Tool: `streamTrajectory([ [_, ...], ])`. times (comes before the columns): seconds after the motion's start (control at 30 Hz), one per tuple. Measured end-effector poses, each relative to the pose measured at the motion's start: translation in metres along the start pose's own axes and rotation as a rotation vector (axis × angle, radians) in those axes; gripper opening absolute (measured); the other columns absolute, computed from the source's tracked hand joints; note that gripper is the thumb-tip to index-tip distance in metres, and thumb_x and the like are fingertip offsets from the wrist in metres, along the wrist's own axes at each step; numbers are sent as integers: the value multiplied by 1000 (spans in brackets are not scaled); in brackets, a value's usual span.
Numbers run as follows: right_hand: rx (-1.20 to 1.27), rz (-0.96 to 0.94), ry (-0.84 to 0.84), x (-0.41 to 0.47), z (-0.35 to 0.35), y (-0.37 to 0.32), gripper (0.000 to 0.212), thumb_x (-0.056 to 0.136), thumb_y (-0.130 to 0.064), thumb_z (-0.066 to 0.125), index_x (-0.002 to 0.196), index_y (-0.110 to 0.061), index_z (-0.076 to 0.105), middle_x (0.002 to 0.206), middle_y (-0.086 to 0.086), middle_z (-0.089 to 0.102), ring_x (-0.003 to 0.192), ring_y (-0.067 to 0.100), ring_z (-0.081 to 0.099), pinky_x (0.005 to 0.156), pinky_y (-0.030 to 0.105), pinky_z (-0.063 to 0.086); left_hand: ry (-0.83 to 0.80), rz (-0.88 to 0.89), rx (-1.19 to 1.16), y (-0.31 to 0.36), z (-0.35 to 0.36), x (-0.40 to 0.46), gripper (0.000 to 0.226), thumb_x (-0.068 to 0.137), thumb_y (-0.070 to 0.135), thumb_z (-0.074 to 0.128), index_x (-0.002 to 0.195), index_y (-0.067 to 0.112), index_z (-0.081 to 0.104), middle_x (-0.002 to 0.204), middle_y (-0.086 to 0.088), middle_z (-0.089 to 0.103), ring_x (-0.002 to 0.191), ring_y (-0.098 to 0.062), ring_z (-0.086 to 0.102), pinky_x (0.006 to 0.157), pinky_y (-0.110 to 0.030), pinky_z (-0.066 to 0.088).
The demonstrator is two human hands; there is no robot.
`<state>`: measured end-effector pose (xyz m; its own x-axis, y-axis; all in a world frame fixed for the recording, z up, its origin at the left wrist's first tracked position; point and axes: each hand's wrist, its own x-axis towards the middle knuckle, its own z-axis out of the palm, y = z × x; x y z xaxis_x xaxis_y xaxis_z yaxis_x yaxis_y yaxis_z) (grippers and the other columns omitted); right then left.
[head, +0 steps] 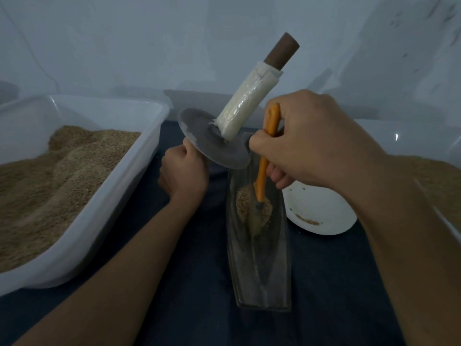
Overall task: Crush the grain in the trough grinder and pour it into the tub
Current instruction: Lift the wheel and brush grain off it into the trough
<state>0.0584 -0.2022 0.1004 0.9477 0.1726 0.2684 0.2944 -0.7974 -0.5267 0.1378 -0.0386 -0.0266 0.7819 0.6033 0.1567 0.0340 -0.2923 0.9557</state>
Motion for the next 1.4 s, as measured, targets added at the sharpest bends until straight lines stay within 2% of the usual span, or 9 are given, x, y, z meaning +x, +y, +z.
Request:
streamTrajectory([
  [0.17, 28, -12, -101, -6, 4, -6, 21, 95, -24, 62, 83, -6, 61, 53, 3, 69, 43, 15, 68, 43, 29, 58, 2, 4, -3, 0, 0, -1, 46, 100, 35, 46, 58, 17, 39, 56, -1, 44, 54, -19, 37, 60, -38, 31],
  [0.3, -16, 0, -28, 0, 10, -2, 20, 95, -25, 63, 84, -8, 60, 58, 5, 70, 43, 13, 67, 43, 28, 58, -3, 4, 4, 0, 0, -1, 46, 100, 34, 46, 58, 17, 39, 57, -1, 45, 55, -19, 38, 61, -38, 32],
  [0.5, 11, -31, 33, 2, -8, 4, 21, 95, -24, 63, 78, -11, 60, 54, 0, 69, 44, 12, 68, 43, 23, 56, -4, 18, 24, 0, -1, -1, 50, 101, 37, 44, 56, 17, 36, 56, -2, 44, 55, -21, 38, 59, -38, 30],
  [0.67, 62, -10, -129, 0, 1, 3, 20, 96, -24, 62, 82, -10, 61, 56, 1, 70, 47, 15, 70, 45, 25, 57, 1, 33, 39, 0, -1, -2, 49, 101, 34, 44, 57, 16, 36, 55, -1, 42, 54, -20, 37, 57, -37, 28],
  [0.8, 33, 12, -69, 6, 6, 8, 20, 97, -23, 62, 84, -9, 61, 58, 2, 71, 48, 13, 70, 44, 22, 56, -10, 24, 52, 0, 0, -1, 45, 100, 34, 45, 61, 14, 45, 57, -3, 46, 55, -21, 40, 58, -37, 30],
  [0.9, 47, -4, -42, 5, -4, 11, 21, 97, -24, 62, 82, -11, 61, 57, 0, 70, 48, 13, 70, 45, 22, 56, -12, 25, 48, -1, 0, -1, 45, 100, 34, 45, 59, 15, 45, 55, -2, 46, 54, -21, 40, 58, -37, 30],
  [1.1, 53, -35, -162, 3, -7, 10, 22, 100, -26, 59, 86, -9, 62, 62, 1, 73, 53, 17, 72, 52, 30, 62, -9, 27, 62, 1, 0, -2, 46, 100, 32, 45, 57, 16, 40, 55, 0, 43, 53, -19, 38, 57, -37, 28],
  [1.27, 136, -16, -52, 6, -30, 18, 23, 103, -31, 59, 89, -15, 65, 67, 2, 74, 59, 19, 74, 56, 34, 63, -38, 54, 62, 2, -1, -6, 46, 99, 28, 47, 56, 19, 32, 55, 0, 40, 54, -20, 35, 59, -37, 28],
  [1.4, 180, 1, -48, 1, -44, 24, 26, 104, -37, 57, 94, -16, 66, 72, 3, 75, 64, 20, 75, 62, 39, 65, -16, 64, 51, 1, -2, -10, 47, 98, 25, 48, 53, 19, 32, 54, 0, 41, 53, -21, 36, 58, -37, 28],
])
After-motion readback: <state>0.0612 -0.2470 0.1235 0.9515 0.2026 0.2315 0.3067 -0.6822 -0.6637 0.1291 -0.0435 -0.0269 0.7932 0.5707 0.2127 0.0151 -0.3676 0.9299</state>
